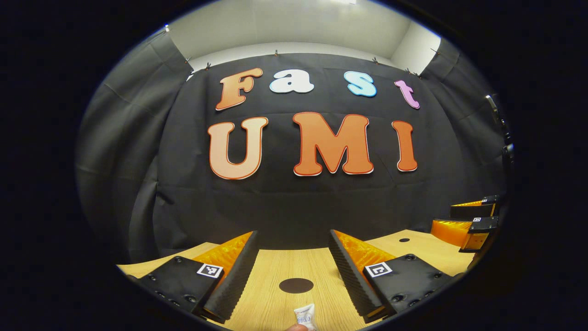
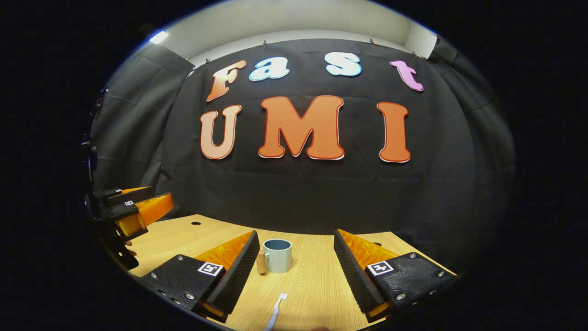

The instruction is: Put the toothbrush and toothpaste on the desktop into the cup, then pick up the cup and place it on the coaster on the desktop.

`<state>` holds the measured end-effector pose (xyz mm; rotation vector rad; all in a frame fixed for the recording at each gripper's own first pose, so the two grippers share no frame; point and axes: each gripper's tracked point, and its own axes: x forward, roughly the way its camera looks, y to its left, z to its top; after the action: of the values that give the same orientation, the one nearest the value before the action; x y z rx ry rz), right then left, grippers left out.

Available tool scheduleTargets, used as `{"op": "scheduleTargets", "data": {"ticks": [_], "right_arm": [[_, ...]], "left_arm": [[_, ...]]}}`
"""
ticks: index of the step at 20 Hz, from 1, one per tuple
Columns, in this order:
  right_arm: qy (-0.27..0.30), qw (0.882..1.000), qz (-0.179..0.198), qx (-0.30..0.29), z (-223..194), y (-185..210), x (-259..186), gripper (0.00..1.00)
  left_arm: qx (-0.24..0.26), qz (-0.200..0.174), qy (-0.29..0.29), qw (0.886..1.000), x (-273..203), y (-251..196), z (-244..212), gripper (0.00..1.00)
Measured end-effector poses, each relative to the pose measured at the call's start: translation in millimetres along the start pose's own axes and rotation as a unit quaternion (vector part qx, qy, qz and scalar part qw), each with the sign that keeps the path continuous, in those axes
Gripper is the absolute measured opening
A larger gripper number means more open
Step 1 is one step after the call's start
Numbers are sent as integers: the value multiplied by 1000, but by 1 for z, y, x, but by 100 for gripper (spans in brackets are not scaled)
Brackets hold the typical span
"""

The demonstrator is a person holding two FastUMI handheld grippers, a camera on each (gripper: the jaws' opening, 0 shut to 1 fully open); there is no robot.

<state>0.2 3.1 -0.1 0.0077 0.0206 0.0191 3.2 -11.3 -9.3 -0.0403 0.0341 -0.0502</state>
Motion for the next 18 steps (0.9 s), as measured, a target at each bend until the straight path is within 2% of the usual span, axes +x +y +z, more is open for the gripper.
{"op": "scheduleTargets", "data": {"ticks": [8,14,18], "right_arm": [[29,999,31,7,-3,14,4,98],[94,994,52,18,-15,21,8,98],[165,984,62,23,-35,25,10,98]], "left_arm": [[-13,-9,27,1000,7,3,-6,96],[-28,-15,97,995,16,4,-35,96],[-29,-20,144,989,21,7,-52,97]]}}
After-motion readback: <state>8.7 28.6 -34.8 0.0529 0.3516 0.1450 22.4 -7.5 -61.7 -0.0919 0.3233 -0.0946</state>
